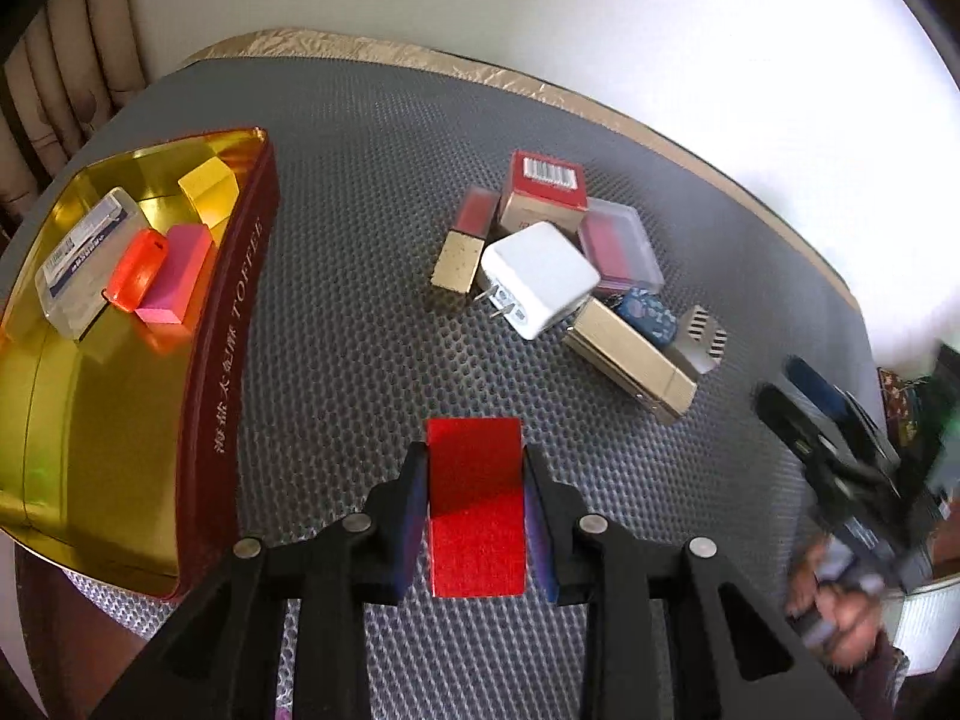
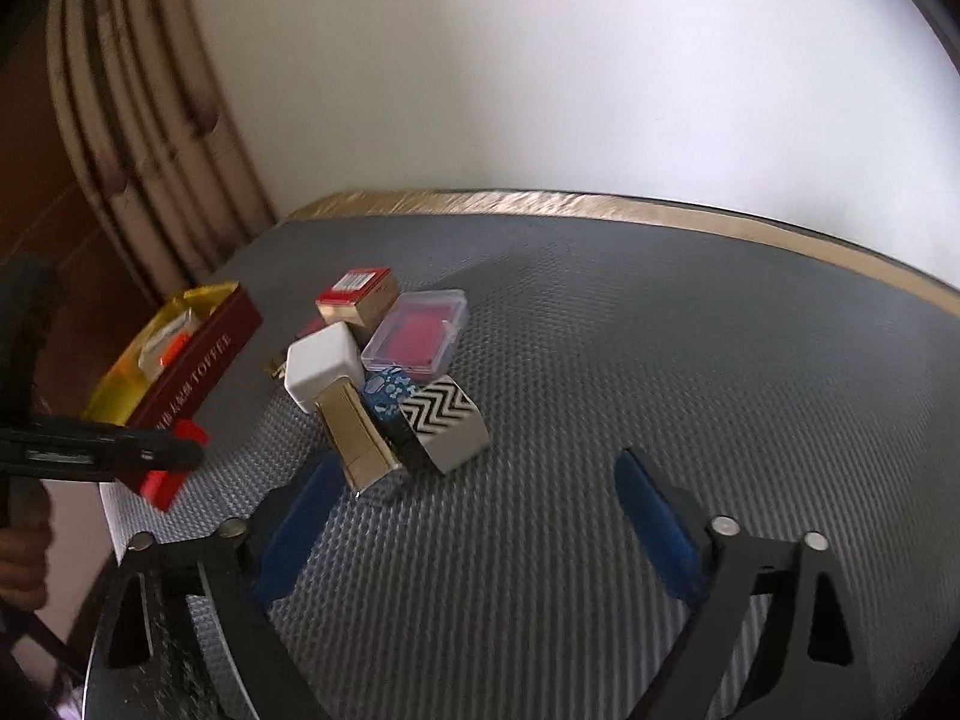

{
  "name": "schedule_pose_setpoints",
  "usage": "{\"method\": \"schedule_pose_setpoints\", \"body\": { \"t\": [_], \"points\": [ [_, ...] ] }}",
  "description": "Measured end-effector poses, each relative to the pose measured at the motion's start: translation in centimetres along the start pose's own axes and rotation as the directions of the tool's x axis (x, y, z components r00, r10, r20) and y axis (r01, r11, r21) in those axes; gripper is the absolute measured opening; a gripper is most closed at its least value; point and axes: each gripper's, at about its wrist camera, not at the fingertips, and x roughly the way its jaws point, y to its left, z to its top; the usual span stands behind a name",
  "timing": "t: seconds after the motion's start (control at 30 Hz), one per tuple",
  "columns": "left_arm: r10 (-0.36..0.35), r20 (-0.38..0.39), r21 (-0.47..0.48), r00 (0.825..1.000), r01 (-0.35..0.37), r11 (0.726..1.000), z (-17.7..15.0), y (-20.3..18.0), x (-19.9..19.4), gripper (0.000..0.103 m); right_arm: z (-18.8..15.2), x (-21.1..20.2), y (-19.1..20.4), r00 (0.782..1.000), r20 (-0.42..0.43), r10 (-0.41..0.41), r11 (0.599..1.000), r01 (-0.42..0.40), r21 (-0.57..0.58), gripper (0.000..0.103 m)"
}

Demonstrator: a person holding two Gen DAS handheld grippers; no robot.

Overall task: Organize rigid objects
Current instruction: 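Lift the red block with the left tool while the right tool grasps the chevron box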

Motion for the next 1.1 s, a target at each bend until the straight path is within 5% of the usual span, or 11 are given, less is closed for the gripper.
{"method": "schedule_pose_setpoints", "body": {
  "t": [0.53,0.63,0.87,1.1],
  "points": [
    [-0.038,0.045,-0.001,0.998,0.038,0.999,0.2,0.9,-4.2,0.03,2.2,5.6,0.9,0.989,-0.135,0.055,0.992,-0.069,-0.104,0.057],
    [-0.032,0.06,-0.014,0.998,0.033,0.999,0.1,2.0,-5.5,0.03,2.2,6.6,1.3,0.984,-0.166,0.068,0.989,-0.089,-0.122,0.03],
    [0.011,0.097,-0.079,0.995,-0.003,0.997,0.5,5.8,-8.2,0.03,1.7,6.5,1.6,0.988,-0.15,0.044,0.989,-0.064,-0.13,0.028],
    [0.154,0.126,-0.173,0.98,-0.131,0.976,2.2,12.8,-10.2,0.03,-0.7,1.9,-0.8,0.994,-0.026,-0.105,0.994,0.105,-0.012,0.028]
  ]
}}
